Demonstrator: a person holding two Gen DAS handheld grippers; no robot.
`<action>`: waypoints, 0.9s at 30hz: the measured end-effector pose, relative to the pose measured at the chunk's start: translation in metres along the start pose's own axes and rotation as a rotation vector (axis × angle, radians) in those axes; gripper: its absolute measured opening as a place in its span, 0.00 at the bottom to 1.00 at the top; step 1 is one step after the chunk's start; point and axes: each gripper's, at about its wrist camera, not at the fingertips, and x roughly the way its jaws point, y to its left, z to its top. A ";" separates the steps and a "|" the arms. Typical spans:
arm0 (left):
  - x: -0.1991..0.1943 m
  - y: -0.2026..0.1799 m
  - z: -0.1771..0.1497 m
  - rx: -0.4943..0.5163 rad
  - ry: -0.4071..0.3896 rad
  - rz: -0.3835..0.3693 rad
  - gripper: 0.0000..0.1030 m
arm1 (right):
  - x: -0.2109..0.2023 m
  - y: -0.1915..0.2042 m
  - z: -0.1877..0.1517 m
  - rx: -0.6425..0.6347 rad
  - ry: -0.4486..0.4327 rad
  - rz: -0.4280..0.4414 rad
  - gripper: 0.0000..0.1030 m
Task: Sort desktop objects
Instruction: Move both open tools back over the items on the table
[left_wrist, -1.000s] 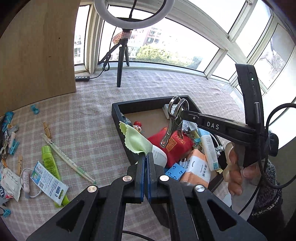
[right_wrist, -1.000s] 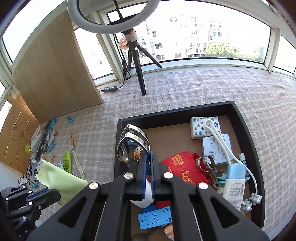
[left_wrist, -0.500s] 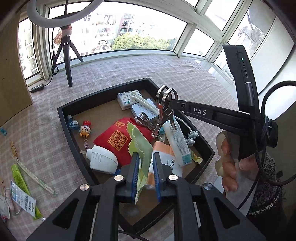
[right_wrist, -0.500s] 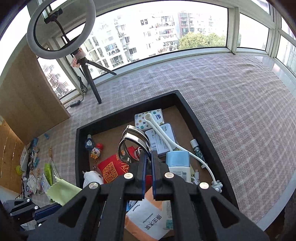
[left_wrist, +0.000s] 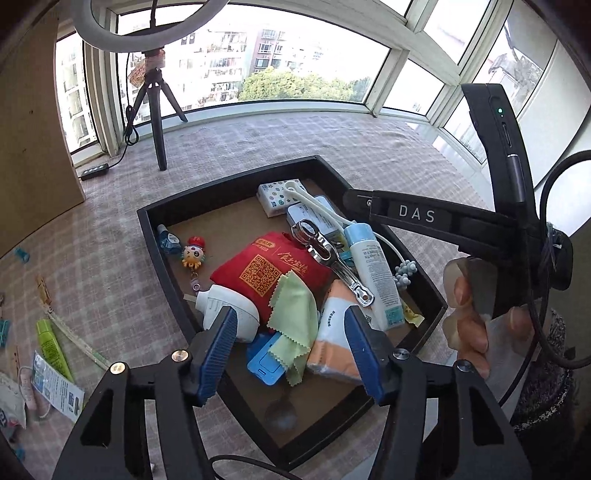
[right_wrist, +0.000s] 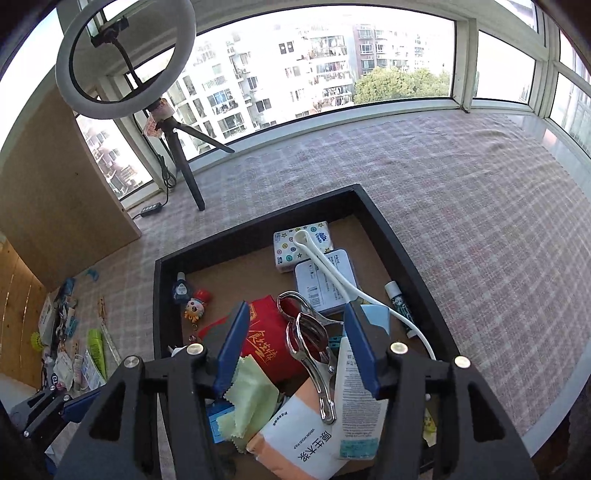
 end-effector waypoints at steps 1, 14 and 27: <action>-0.001 0.004 -0.001 -0.006 -0.003 0.005 0.56 | 0.001 0.002 0.000 -0.003 0.001 0.003 0.51; -0.012 0.150 -0.051 -0.349 0.032 0.193 0.55 | 0.027 0.079 -0.016 -0.184 0.071 0.099 0.51; -0.032 0.275 -0.108 -0.740 0.061 0.334 0.58 | 0.083 0.226 -0.052 -0.525 0.214 0.241 0.51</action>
